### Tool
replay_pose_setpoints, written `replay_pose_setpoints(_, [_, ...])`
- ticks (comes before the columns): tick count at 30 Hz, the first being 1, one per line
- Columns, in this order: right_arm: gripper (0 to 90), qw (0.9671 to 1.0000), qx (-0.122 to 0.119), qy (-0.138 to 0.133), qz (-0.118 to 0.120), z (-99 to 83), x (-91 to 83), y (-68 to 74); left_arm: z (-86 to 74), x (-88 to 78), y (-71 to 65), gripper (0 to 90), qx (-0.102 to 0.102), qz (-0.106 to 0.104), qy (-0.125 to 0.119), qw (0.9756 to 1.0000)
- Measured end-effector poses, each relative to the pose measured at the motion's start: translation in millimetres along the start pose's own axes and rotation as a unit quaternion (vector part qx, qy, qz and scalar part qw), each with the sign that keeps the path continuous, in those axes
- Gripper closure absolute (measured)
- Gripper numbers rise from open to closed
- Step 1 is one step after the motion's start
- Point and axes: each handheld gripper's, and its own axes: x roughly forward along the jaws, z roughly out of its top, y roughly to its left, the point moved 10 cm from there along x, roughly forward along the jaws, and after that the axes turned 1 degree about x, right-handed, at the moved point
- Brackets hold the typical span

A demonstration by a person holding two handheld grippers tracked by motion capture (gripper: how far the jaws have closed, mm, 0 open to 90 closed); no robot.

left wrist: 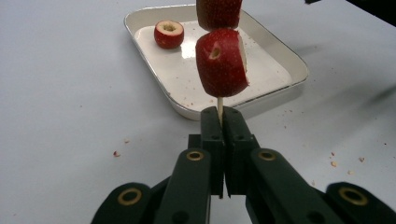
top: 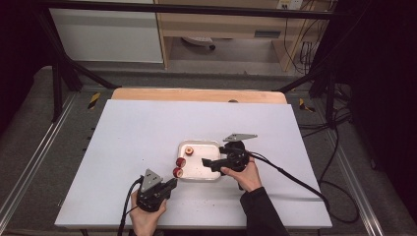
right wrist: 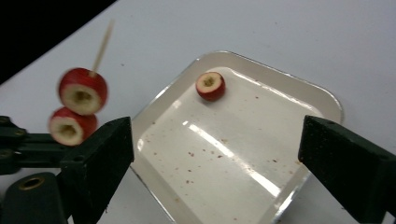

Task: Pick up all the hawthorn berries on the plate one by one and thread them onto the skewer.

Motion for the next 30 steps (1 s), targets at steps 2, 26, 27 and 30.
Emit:
replay_pose_setpoints(2, [10.1,0.9998,-0.013,0.016,-0.008,0.4,2.1,-3.0,-0.3,-2.2,0.7,88.3,-0.001,-0.004,-0.001,1.0000])
replay_pose_setpoints(26, [9.8,0.9924,-0.039,0.108,-0.043,29.5,54.9,-1.5,-6.5,-14.4,17.8,88.2,-0.012,-0.013,-0.004,0.9998])
replay_pose_setpoints(27, [9.9,0.9923,-0.038,0.110,-0.043,30.3,56.2,-0.8,-6.4,-14.8,18.1,88.2,-0.011,-0.012,-0.004,0.9999])
replay_pose_setpoints(30, [10.2,0.9912,-0.037,0.118,-0.047,34.7,61.2,-0.3,-6.5,-15.3,18.7,88.2,-0.011,-0.012,-0.004,0.9999])
